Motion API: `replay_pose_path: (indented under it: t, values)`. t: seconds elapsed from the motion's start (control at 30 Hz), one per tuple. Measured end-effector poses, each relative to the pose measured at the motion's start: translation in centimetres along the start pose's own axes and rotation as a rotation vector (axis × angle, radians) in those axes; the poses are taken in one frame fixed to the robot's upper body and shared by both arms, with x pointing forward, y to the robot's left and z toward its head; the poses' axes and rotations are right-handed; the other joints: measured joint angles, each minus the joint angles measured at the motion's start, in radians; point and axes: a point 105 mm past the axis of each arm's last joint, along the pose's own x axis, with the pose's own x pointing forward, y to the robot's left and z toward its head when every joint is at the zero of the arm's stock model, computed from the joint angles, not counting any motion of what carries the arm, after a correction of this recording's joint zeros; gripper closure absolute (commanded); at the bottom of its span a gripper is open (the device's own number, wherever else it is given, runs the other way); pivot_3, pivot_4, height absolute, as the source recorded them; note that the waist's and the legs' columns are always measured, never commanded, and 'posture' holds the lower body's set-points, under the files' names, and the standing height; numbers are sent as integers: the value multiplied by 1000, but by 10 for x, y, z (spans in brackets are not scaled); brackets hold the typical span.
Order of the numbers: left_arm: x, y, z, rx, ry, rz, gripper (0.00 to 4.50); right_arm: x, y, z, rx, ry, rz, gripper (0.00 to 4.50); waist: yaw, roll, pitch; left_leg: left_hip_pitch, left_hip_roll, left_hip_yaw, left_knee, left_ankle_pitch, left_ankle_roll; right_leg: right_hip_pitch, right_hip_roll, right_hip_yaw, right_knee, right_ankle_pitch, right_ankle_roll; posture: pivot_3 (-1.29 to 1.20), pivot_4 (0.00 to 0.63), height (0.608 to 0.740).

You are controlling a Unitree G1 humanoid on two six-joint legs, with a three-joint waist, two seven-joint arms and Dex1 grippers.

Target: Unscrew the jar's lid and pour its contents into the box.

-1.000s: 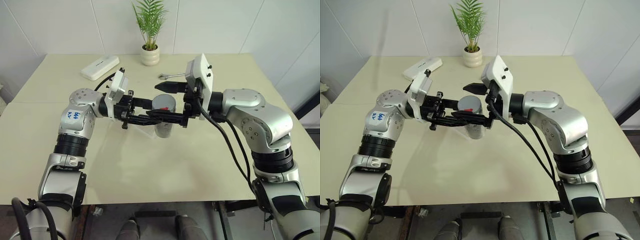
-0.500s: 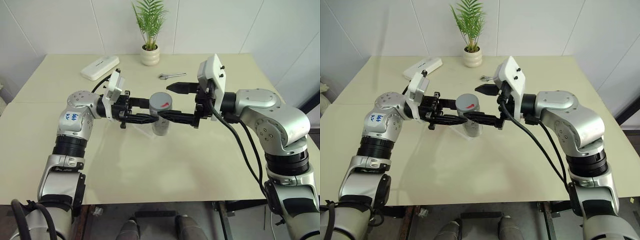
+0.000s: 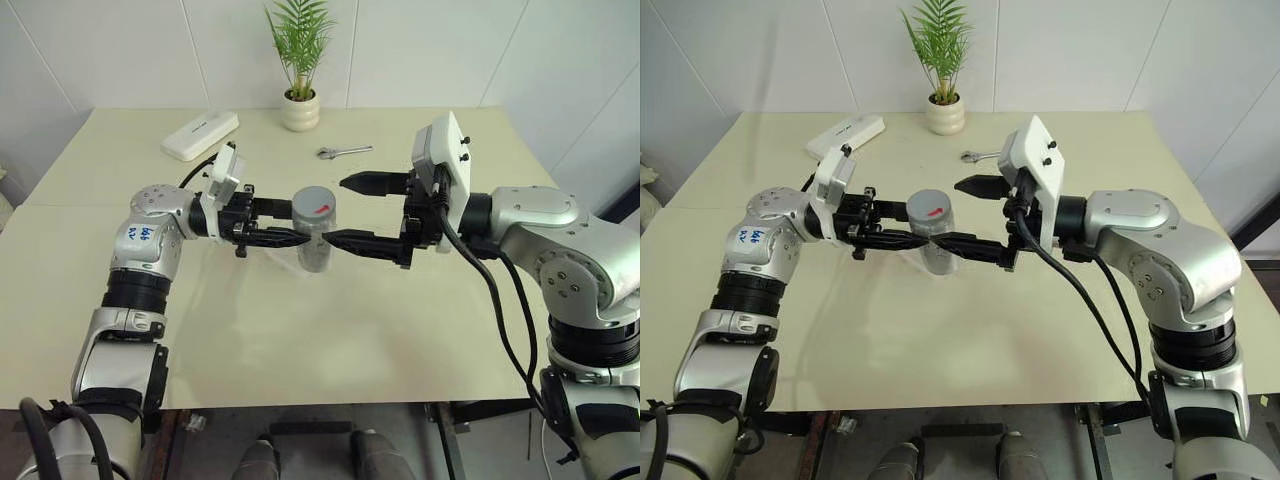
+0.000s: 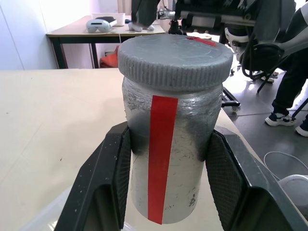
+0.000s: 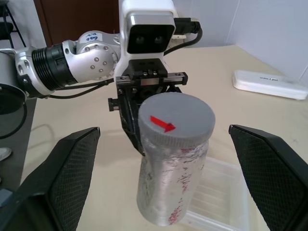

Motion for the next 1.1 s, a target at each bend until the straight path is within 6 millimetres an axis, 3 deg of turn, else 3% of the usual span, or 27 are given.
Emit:
replay_pose_path:
  t: [0.27, 0.73, 1.1]
  values:
    - [-2, 1, 3, 7, 12, -3, 2600, 20, 2, 12, 35, -82, -13, 0, 0, 0, 0, 0, 0, 0, 0, 0, 0, 0, 0, 0, 0, 0, 0, 0, 150, 740]
    - [0, 2, 2, -33, 16, -3, 2600, 60, -18, -7, 105, -75, -74, 0, -2, 0, 0, 0, 0, 0, 0, 0, 0, 0, 0, 0, 1, 0, 0, 0, 150, 740]
    - [0, 2, 3, -30, 17, 0, 2600, 62, -23, -9, 101, -79, -96, 0, -3, 0, 0, 0, 0, 0, 0, 0, 0, -1, 0, 0, 2, 0, 0, 0, 150, 740]
